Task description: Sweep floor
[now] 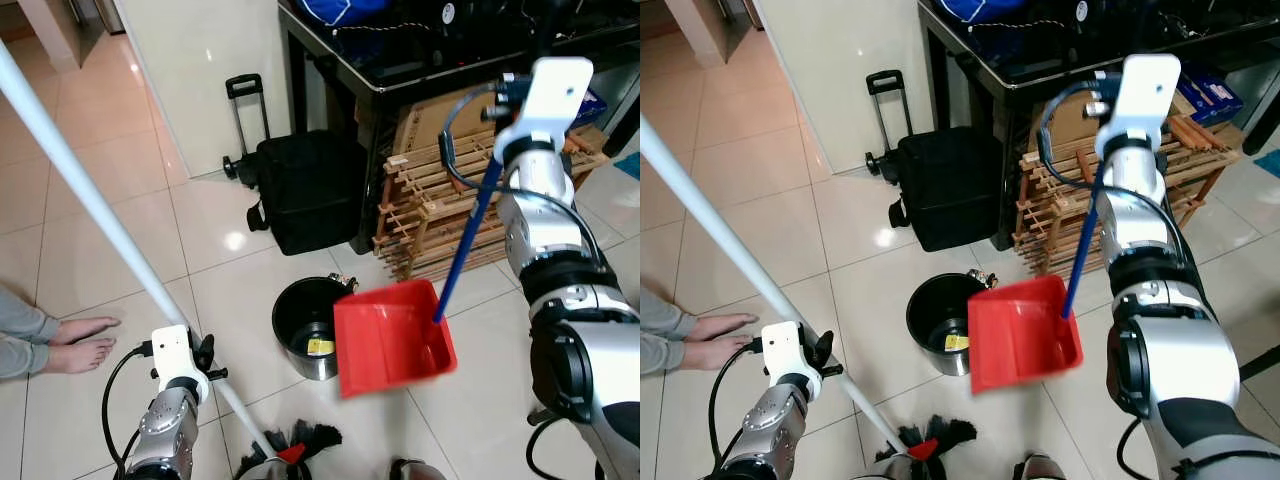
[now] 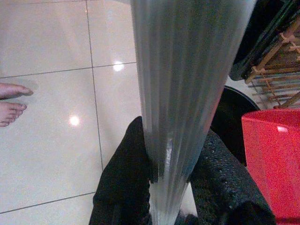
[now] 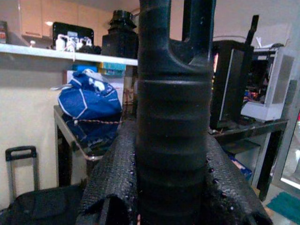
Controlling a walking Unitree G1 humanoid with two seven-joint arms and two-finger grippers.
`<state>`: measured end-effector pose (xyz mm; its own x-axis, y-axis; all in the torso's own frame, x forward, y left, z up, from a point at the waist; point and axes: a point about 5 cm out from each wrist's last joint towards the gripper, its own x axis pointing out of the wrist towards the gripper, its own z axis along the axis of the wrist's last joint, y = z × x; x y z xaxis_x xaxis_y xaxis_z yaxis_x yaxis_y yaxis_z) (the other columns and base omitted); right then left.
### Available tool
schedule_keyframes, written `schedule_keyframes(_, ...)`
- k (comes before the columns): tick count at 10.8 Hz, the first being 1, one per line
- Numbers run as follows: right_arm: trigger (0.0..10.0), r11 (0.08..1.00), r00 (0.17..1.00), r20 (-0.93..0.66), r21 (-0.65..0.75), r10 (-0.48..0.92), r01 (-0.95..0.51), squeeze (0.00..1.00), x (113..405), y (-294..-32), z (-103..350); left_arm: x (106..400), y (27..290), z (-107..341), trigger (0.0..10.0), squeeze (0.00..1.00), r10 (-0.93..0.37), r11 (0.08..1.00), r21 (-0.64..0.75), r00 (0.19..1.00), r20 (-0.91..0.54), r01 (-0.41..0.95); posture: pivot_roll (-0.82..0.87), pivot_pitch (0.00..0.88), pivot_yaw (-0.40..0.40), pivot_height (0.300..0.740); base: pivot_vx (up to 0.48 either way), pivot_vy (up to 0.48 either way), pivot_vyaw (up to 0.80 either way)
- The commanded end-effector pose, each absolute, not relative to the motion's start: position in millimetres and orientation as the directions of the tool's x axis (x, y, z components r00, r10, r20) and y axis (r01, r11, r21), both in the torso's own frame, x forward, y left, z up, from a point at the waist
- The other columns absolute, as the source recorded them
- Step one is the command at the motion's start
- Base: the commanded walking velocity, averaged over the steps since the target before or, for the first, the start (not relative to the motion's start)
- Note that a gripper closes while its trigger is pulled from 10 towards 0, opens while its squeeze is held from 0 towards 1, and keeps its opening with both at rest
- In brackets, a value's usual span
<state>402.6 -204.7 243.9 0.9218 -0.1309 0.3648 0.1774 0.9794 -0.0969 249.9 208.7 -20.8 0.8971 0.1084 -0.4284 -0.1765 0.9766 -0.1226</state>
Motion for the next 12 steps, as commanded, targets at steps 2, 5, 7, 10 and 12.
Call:
schedule_keyframes(2, 10.0, 0.979, 0.947, 0.283, -0.089, -0.151, 0.183, 0.00, 398, -213, 216, 246, 214, -24, 10.0, 0.00, 0.123, 0.975, -0.113, 0.882, -0.454, -0.193, -0.11, 0.067, 0.102, 0.740, 0.000, 0.000, 0.00)
schedule_keyframes(5, 10.0, 0.977, 0.964, 0.186, -0.055, -0.192, 0.205, 0.00, 388, -226, 183, 251, 216, -21, 10.0, 0.00, 0.128, 0.973, -0.117, 0.887, -0.444, -0.199, -0.11, 0.067, 0.108, 0.740, 0.000, 0.000, 0.00)
schedule_keyframes(7, 10.0, 0.977, 0.963, 0.165, 0.027, -0.211, 0.210, 0.00, 385, -231, 177, 252, 217, -19, 10.0, 0.00, 0.132, 0.972, -0.117, 0.891, -0.435, -0.201, -0.12, 0.067, 0.110, 0.740, 0.000, 0.000, 0.00)
schedule_keyframes(10, 10.0, 0.970, 0.952, 0.194, 0.012, -0.239, 0.241, 0.00, 383, -252, 188, 254, 216, -18, 10.0, 0.00, 0.129, 0.971, -0.128, 0.895, -0.428, -0.201, -0.12, 0.068, 0.107, 0.740, 0.000, 0.000, 0.00)
schedule_keyframes(12, 10.0, 0.965, 0.947, 0.192, 0.004, -0.257, 0.261, 0.00, 381, -261, 190, 255, 216, -17, 10.0, 0.00, 0.125, 0.971, -0.132, 0.897, -0.424, -0.197, -0.12, 0.068, 0.107, 0.740, 0.000, 0.000, 0.00)
